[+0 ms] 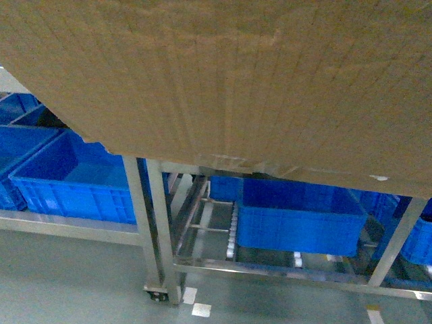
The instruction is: Sort boxes to right shelf from conveyor
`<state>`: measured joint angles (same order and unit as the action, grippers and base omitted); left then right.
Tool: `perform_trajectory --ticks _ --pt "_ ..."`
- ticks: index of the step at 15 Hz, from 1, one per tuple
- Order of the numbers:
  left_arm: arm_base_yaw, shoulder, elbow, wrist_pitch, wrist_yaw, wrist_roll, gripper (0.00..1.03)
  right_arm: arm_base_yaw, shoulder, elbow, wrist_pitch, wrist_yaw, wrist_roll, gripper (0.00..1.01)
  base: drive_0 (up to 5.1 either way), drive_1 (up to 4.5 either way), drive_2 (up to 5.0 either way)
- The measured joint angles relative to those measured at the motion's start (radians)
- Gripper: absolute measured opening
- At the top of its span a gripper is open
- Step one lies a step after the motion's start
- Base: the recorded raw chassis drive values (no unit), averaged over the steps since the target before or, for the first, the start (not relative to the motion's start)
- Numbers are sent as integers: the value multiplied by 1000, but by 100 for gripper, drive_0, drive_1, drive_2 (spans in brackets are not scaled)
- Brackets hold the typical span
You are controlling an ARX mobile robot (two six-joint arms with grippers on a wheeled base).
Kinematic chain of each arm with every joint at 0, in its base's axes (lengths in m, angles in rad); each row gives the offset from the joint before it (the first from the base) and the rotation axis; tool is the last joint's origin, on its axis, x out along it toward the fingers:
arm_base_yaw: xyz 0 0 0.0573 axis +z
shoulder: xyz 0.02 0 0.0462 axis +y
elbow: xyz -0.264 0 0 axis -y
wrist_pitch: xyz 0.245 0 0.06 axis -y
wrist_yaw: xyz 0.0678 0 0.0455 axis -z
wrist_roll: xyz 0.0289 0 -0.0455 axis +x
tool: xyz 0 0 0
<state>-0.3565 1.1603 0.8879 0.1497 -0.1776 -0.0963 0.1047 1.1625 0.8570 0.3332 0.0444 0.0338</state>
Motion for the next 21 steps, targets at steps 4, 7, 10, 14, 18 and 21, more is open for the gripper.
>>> perform_trajectory --ticks 4,7,10,14,18,21 --pt "0 0 0 1 0 0 4 0 0 0 1 0 0 3 0 0 0" --pt "0 0 0 0 1 0 4 0 0 0 0 0 0 3 0 0 0" --pt "0 0 0 -6 1 0 4 0 1 -1 -3 0 0 3 -3 136 -141" --pt "0 -5 0 1 0 0 4 0 -2 0 1 0 0 3 -3 412 -417" --pt "0 -4 0 0 1 0 4 0 -2 0 1 0 0 3 7 422 -407" --pt "0 -4 0 3 1 1 4 0 -1 -1 2 1 0 3 7 341 -327"
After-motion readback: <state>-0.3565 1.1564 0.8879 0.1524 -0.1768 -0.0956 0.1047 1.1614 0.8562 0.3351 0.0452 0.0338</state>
